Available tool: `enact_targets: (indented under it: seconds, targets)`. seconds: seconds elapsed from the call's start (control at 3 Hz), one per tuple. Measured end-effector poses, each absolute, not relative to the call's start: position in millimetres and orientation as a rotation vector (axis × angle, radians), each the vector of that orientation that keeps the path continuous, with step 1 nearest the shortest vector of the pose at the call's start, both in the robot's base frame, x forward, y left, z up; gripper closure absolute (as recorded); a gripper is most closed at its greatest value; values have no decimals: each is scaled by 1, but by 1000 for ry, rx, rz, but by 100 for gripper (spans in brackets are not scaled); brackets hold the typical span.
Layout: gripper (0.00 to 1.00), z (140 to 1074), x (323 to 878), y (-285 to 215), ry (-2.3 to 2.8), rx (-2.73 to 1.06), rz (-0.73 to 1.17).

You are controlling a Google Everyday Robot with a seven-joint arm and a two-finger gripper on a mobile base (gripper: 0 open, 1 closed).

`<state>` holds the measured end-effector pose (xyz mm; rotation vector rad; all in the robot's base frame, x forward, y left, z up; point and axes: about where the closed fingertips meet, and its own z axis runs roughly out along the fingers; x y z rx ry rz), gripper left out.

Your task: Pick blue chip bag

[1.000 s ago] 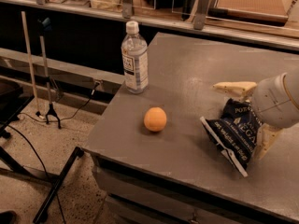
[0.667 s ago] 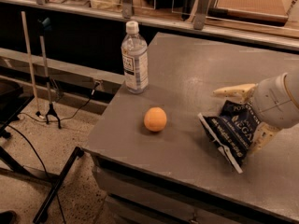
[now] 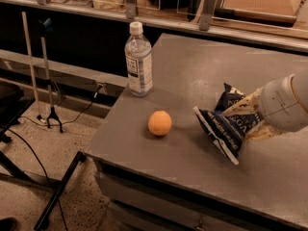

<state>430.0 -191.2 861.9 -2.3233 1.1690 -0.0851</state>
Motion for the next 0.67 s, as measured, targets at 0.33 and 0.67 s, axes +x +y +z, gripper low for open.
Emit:
enact_targets:
  seconds: [0.33,0.67]
  targets:
    - [96,863,429,-190,1166,-2327,-87]
    - [100,863,429,-189,1164,-2328,-88]
